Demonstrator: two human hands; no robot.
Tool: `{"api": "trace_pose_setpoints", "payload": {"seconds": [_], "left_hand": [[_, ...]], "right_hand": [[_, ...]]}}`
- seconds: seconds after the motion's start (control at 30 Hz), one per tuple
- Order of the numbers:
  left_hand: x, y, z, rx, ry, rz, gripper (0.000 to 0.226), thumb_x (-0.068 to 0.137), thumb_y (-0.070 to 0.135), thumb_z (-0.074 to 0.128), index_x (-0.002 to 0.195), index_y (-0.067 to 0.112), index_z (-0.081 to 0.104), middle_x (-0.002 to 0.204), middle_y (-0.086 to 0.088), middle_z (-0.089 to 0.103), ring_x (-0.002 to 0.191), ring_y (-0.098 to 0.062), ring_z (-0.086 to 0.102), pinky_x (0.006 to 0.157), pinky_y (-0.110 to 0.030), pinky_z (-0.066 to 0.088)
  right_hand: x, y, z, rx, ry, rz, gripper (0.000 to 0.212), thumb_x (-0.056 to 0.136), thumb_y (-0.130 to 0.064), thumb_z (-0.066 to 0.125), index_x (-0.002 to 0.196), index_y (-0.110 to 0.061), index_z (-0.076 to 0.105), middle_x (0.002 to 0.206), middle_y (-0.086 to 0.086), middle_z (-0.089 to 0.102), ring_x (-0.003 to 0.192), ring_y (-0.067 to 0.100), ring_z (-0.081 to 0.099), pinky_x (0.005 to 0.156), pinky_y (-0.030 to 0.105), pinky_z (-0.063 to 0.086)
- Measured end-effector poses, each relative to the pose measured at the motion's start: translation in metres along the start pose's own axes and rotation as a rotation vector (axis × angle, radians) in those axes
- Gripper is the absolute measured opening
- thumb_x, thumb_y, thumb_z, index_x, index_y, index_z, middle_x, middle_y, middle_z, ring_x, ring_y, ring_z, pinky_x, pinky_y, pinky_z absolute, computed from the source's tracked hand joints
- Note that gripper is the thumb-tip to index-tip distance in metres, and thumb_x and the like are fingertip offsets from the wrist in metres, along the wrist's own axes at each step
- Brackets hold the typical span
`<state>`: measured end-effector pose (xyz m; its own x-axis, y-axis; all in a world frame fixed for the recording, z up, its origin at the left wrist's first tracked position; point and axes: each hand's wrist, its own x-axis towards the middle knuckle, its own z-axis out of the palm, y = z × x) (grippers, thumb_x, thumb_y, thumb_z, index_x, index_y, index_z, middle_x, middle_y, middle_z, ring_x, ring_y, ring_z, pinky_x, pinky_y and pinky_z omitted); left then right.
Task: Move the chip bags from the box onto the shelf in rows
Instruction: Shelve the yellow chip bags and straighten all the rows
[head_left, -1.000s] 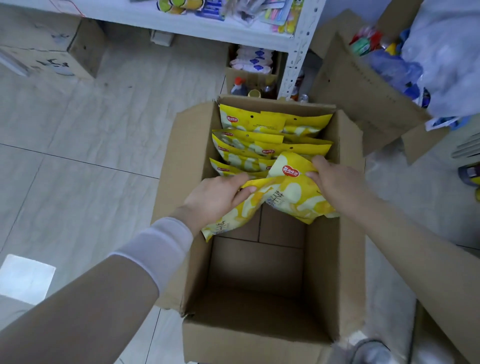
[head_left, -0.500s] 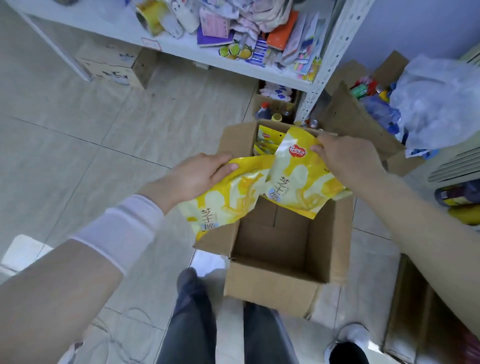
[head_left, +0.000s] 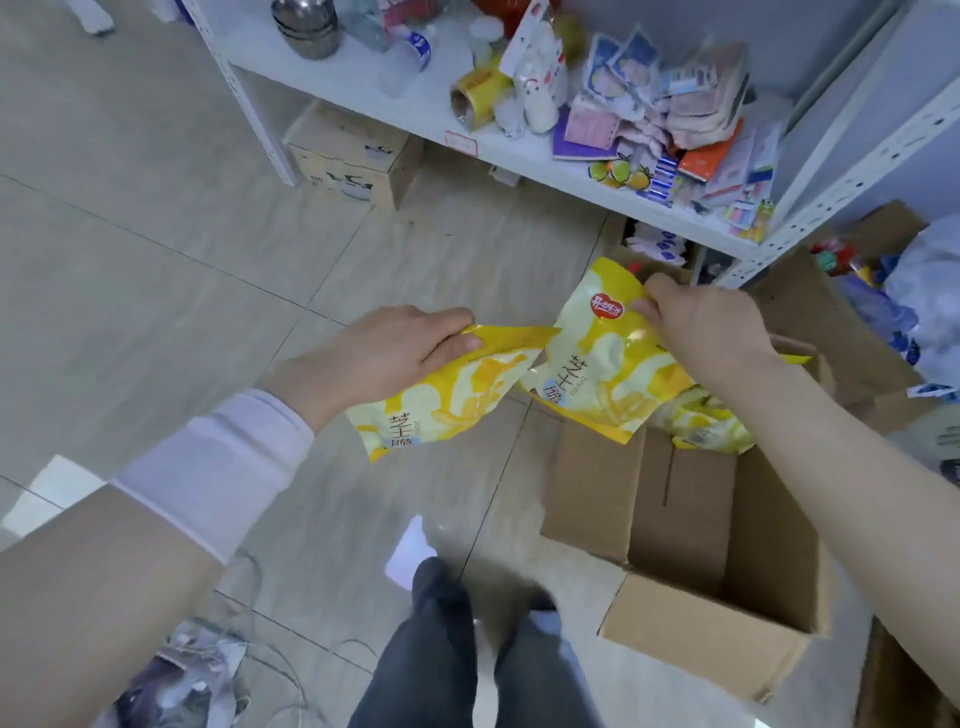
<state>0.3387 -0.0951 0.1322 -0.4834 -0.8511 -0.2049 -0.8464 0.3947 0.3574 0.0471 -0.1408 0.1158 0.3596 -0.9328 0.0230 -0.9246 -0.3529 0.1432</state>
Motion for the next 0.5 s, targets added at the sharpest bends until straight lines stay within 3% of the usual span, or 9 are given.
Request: {"api": "trace_pose_setpoints", "payload": {"seconds": [0.17, 0.33, 0.43, 0.5], "left_hand": [[0.002, -0.047, -0.052, 0.052, 0.099, 0.020, 0.043, 0.083, 0.058, 0.012, 0.087, 0.021, 0.035, 0.055, 0.002, 0.036, 0.062, -0.026, 0.041, 0.059, -0.033, 0.036], [0.044, -0.068, -0.105, 0.075, 0.164, 0.074, 0.042, 0.083, 0.055, 0.015, 0.083, 0.018, 0.035, 0.057, 0.006, 0.036, 0.058, -0.021, 0.042, 0.058, -0.032, 0.034], [0.084, -0.074, -0.142, 0.086, 0.166, 0.126, 0.036, 0.085, 0.055, 0.017, 0.078, 0.024, 0.034, 0.058, 0.009, 0.037, 0.055, -0.007, 0.040, 0.058, -0.032, 0.034], [0.113, -0.078, -0.169, 0.093, 0.166, 0.143, 0.031, 0.090, 0.059, 0.021, 0.075, 0.033, 0.027, 0.058, 0.008, 0.039, 0.055, -0.006, 0.042, 0.059, -0.033, 0.036]], "right_hand": [[0.056, -0.023, -0.031, 0.012, 0.171, -0.073, 0.039, 0.088, -0.029, 0.043, 0.072, 0.004, 0.055, 0.038, 0.017, 0.046, 0.029, 0.028, 0.048, 0.039, 0.024, 0.036], [0.113, -0.005, -0.064, -0.008, 0.188, -0.014, 0.038, 0.096, -0.031, 0.044, 0.098, 0.006, 0.055, 0.072, 0.028, 0.062, 0.066, 0.043, 0.061, 0.052, 0.034, 0.030], [0.149, 0.017, -0.090, 0.018, 0.274, -0.075, 0.027, 0.083, -0.015, 0.067, 0.078, 0.009, 0.055, 0.049, 0.026, 0.054, 0.041, 0.039, 0.055, 0.045, 0.030, 0.033], [0.175, 0.037, -0.104, -0.011, 0.364, -0.127, 0.028, 0.074, -0.009, 0.075, 0.070, 0.008, 0.053, 0.038, 0.019, 0.048, 0.028, 0.032, 0.048, 0.044, 0.024, 0.030]]}}
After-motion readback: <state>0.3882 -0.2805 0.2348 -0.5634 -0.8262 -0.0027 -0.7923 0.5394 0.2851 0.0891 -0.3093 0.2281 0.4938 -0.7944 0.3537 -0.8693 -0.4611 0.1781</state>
